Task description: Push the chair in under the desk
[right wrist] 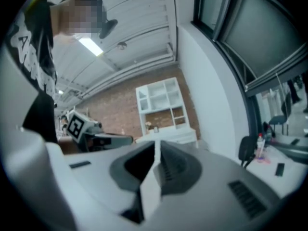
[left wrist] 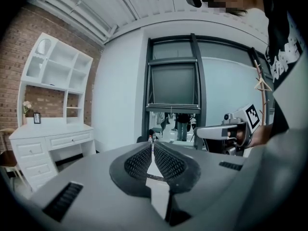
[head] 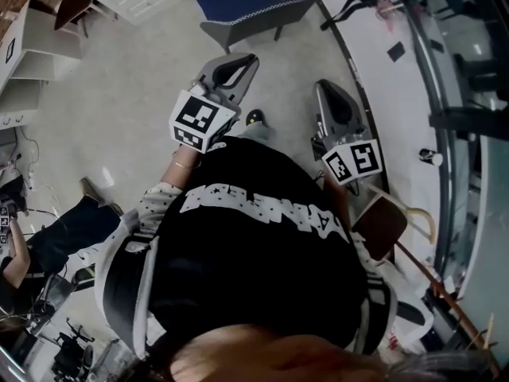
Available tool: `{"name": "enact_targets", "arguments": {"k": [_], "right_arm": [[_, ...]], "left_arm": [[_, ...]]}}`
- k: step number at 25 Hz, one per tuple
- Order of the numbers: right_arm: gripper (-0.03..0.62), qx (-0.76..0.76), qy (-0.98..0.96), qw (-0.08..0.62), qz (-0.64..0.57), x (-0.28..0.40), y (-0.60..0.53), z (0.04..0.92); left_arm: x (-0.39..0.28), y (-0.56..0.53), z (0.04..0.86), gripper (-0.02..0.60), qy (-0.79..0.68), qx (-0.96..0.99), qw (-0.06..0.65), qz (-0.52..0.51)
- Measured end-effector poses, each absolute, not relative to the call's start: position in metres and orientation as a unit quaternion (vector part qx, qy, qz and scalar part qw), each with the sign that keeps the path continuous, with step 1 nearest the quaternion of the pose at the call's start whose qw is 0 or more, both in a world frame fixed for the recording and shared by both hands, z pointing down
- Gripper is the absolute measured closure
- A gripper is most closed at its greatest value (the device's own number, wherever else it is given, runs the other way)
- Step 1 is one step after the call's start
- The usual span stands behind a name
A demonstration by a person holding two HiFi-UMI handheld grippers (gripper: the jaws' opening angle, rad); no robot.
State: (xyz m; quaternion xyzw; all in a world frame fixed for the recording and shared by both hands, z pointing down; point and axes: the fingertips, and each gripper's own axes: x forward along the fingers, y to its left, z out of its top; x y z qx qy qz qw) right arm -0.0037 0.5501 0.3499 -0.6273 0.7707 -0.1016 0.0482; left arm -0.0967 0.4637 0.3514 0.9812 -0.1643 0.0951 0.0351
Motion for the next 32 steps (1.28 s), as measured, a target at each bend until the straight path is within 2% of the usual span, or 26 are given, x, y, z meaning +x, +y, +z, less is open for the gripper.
{"name": "enact_targets", "arguments": {"k": [18, 24, 26, 32], "right_arm": [[0.559, -0.602, 0.789, 0.013, -0.12, 0.036, 0.464, 0.358], [0.549, -0.589, 0.799, -0.001, -0.124, 0.042, 0.438, 0.366], [0.504, -0.581, 0.805, -0.005, -0.125, 0.043, 0.432, 0.369], [0.502, -0.564, 0.814, -0.041, -0.129, 0.049, 0.41, 0.381]], "left_arm": [[-0.069, 0.381, 0.375, 0.546, -0.205, 0.97, 0.058, 0.118], [-0.072, 0.363, 0.386, 0.514, -0.224, 0.964, 0.059, 0.131], [-0.073, 0.36, 0.391, 0.501, -0.233, 0.961, 0.054, 0.14], [-0.083, 0.351, 0.398, 0.479, -0.26, 0.951, 0.042, 0.163]]}}
